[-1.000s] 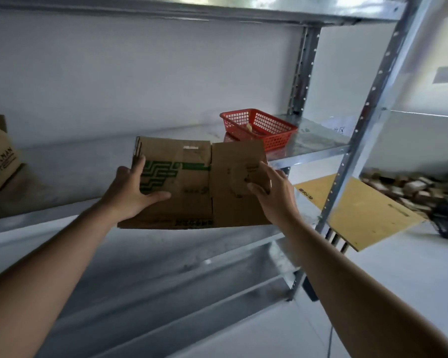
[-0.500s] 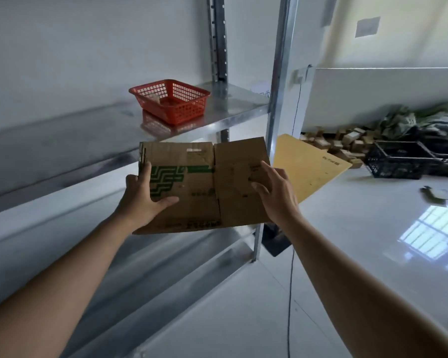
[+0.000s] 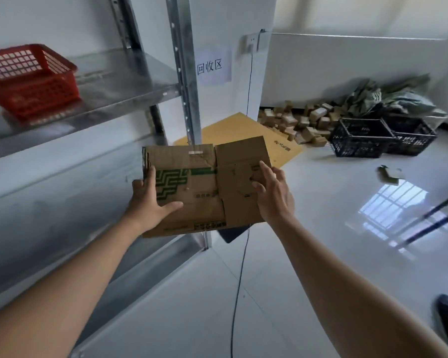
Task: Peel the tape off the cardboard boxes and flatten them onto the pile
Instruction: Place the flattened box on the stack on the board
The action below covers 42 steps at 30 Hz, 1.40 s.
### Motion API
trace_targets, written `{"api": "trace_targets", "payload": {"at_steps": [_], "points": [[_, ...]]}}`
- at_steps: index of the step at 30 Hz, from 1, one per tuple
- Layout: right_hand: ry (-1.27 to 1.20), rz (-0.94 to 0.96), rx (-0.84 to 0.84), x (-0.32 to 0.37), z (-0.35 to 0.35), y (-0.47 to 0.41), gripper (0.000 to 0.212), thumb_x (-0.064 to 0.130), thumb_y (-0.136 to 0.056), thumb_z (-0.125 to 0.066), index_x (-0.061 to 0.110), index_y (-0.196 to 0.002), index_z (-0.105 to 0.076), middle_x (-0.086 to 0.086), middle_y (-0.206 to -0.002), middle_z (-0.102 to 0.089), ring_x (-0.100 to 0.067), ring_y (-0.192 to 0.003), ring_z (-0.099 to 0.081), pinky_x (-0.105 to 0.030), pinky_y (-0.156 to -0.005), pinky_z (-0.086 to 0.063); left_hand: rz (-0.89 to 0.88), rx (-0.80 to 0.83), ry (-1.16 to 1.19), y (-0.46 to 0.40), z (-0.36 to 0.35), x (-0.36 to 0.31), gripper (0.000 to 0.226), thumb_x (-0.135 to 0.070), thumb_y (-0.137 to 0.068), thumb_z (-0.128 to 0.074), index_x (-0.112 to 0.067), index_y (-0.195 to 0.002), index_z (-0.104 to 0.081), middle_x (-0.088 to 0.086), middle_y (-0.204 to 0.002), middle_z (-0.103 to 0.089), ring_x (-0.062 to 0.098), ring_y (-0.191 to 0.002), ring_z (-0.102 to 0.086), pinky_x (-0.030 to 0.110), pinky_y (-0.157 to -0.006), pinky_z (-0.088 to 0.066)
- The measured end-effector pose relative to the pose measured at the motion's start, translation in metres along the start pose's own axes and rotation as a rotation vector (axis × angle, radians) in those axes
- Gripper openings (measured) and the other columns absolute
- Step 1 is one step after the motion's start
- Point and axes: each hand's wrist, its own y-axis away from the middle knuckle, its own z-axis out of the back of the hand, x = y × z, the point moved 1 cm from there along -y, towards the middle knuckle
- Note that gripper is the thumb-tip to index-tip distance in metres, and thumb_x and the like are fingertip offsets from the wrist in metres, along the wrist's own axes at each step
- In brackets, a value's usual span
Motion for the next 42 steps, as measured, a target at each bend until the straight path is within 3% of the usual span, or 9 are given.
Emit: {"api": "trace_targets", "payload": {"at_steps": [5,11,16,20,26,34,42], "points": [[0.123,-0.118,-0.033,-0.055,0.012,-0.063,0.055,0.028,-0.109,-0.048,0.039,-0.16,-0.03,-0.001,-0.163,-0.028,-0.035,-0.124,-0.048,-0.037,-0.076,-0.04,0.005,0.08,-0.014,-0.061,-0.064,-0.056,0.124,-0.06,-0.081,-0.079,-0.028,-0.166,0.006,0.016,-0.151,-0.022,0.036,-0.137,-0.042,0.044,-0.113,-0.04],[0.21,-0.173,-0.031,-0.111,0.009,-0.152,0.053,0.031,-0.108,-0.046,0.042,-0.158,-0.031,0.0,-0.165,-0.026,-0.037,-0.128,-0.045,-0.039,-0.079,-0.042,0.007,0.146,0.028,-0.139,-0.131,-0.104,0.117,-0.06,-0.087,-0.074,-0.029,-0.166,0.007,0.012,-0.16,-0.011,0.036,-0.147,-0.032,0.049,-0.119,-0.033],[0.277,-0.231,-0.062,-0.148,-0.006,-0.242,0.056,0.038,-0.105,-0.049,0.037,-0.159,-0.032,-0.005,-0.167,-0.025,-0.041,-0.127,-0.045,-0.047,-0.106,-0.038,0.009,0.213,0.082,-0.218,-0.182,-0.134,0.109,-0.054,-0.093,-0.07,-0.028,-0.166,0.007,0.012,-0.158,-0.014,0.032,-0.147,-0.033,0.045,-0.119,-0.033],[0.284,-0.232,-0.043,-0.164,-0.027,-0.312,0.063,0.047,-0.102,-0.053,0.038,-0.159,-0.03,-0.008,-0.167,-0.022,-0.041,-0.131,-0.042,-0.047,-0.111,-0.033,0.045,0.199,0.096,-0.289,-0.201,-0.15,0.106,-0.047,-0.094,-0.072,-0.028,-0.166,0.004,0.014,-0.155,-0.016,0.033,-0.139,-0.043,0.039,-0.112,-0.042],[0.215,-0.181,0.09,-0.187,-0.068,-0.403,0.078,0.056,-0.092,-0.064,0.041,-0.159,-0.027,-0.011,-0.169,-0.015,-0.042,-0.139,-0.035,-0.051,-0.118,-0.031,0.109,0.097,-0.052,-0.385,-0.218,-0.162,0.1,-0.049,-0.091,-0.074,-0.025,-0.165,-0.012,0.013,-0.162,0.0,0.044,-0.147,-0.019,0.053,-0.118,-0.032],[0.088,-0.028,0.385,-0.219,-0.136,-0.529,0.09,0.054,-0.083,-0.077,0.049,-0.157,-0.025,-0.005,-0.17,-0.001,-0.041,-0.145,-0.024,-0.055,-0.118,-0.033,0.279,-0.011,-0.134,-0.493,-0.245,-0.16,0.103,-0.051,-0.086,-0.079,-0.021,-0.164,-0.019,0.01,-0.162,-0.014,0.041,-0.145,-0.021,0.055,-0.121,-0.027],[0.155,0.159,0.616,-0.219,-0.209,-0.65,0.103,0.051,-0.074,-0.087,0.052,-0.156,-0.026,-0.004,-0.171,0.008,-0.038,-0.15,-0.019,-0.052,-0.12,-0.03,0.549,-0.061,-0.147,-0.556,-0.27,-0.146,0.099,-0.054,-0.089,-0.075,-0.032,-0.165,-0.016,0.001,-0.174,0.002,0.039,-0.155,-0.014,0.051,-0.124,-0.019]]}}
